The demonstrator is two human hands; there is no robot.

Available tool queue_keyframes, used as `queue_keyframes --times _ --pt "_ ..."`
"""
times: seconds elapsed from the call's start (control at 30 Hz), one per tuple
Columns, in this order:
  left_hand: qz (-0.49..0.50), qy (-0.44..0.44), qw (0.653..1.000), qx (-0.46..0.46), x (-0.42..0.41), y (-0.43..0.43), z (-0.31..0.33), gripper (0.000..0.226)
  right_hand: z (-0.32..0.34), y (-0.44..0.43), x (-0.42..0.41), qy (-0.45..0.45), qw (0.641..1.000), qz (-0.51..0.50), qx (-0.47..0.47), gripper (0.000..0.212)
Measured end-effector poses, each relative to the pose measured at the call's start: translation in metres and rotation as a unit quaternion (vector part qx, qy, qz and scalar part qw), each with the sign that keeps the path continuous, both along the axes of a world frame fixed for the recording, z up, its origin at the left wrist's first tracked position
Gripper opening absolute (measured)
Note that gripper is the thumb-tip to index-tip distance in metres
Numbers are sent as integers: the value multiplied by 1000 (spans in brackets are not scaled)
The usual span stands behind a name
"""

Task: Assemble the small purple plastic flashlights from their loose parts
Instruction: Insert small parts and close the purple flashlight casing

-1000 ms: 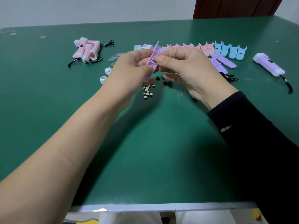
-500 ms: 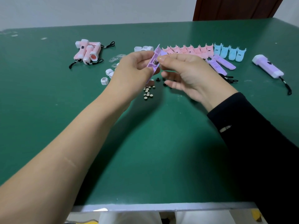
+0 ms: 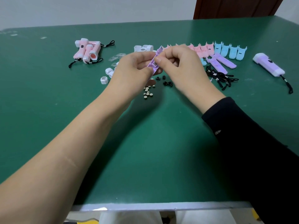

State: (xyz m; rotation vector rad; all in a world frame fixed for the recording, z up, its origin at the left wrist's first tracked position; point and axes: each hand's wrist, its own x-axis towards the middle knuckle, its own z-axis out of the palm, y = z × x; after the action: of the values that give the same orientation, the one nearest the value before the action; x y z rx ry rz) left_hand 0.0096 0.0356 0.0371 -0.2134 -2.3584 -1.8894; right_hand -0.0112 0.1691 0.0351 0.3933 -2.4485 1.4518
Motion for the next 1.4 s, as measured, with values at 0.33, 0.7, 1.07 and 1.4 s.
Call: queue_keyframes --times 0.33,0.7,1.07,1.4 --pt "-6 -14 999 36 1 0 -2 33 -6 -2 -4 -1 1000 -19 9 12" --pt "4 -51 995 85 0 3 -4 34 -9 -1 -4 2 1000 -12 6 11" --pt "22 -42 996 79 1 4 -2 35 -8 -2 -3 8 1000 -11 -1 11" --pt "14 -62 992 105 -2 4 -4 38 -4 -1 0 -30 999 5 -42 12"
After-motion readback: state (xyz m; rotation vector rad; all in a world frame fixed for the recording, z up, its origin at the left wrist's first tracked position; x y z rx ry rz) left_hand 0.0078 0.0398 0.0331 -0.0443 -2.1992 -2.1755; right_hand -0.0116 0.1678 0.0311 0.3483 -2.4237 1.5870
